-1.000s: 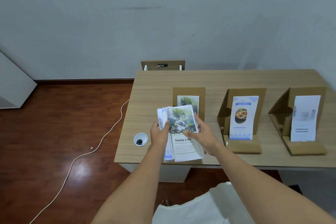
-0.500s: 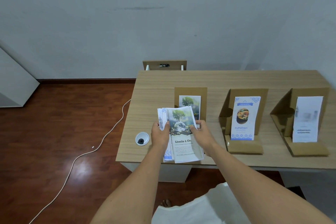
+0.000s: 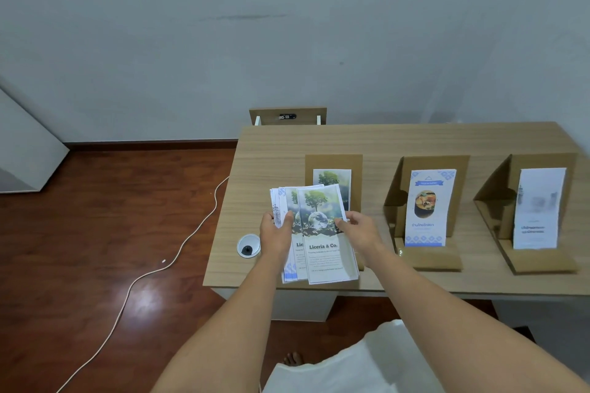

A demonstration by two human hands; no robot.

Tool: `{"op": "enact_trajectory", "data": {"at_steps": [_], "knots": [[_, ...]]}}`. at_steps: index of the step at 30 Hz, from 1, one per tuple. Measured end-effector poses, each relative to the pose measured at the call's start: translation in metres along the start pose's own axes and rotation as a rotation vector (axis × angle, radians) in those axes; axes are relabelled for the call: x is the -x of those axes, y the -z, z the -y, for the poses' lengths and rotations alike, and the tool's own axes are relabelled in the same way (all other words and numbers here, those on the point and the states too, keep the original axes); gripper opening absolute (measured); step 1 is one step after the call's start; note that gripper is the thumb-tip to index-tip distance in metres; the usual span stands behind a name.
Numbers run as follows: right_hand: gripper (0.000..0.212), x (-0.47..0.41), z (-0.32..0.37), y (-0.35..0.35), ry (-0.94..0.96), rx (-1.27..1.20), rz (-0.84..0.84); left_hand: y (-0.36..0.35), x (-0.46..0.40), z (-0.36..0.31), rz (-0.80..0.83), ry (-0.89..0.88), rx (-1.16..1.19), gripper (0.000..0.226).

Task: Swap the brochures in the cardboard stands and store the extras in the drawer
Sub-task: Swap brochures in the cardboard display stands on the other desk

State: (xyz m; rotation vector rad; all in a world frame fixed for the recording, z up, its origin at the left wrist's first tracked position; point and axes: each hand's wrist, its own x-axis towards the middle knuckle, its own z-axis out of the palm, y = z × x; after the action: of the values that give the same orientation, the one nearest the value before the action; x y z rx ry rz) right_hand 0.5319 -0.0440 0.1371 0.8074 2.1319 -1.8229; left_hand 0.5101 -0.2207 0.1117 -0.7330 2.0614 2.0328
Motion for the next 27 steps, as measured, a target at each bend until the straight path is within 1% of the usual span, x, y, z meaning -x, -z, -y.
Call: {"op": "enact_trajectory", "data": {"at_steps": [3,12,18,22,27], "knots": [[0.033,-0.001,-0.003,-0.001,0.009,0.013,0.000,-0.005,0.000,0.001,-0.012,-0.002,-0.017,0.012],[0.036,-0.005,-0.007,-0.002,0.017,0.013,-0.019,-0.017,-0.003,0.005,-0.022,0.014,-0.008,0.012],[0.035,-0.003,-0.004,-0.004,0.043,0.024,-0.010,-0.021,-0.004,0.005,-0.043,0.005,-0.011,0.011],[0.029,-0.003,-0.005,-0.001,0.042,0.033,0.015,-0.021,-0.005,0.004,-0.040,0.018,-0.023,0.011],[0.028,-0.006,-0.007,0.002,0.011,-0.025,0.029,-0.022,-0.006,0.004,-0.029,0.014,-0.017,0.014]]}}
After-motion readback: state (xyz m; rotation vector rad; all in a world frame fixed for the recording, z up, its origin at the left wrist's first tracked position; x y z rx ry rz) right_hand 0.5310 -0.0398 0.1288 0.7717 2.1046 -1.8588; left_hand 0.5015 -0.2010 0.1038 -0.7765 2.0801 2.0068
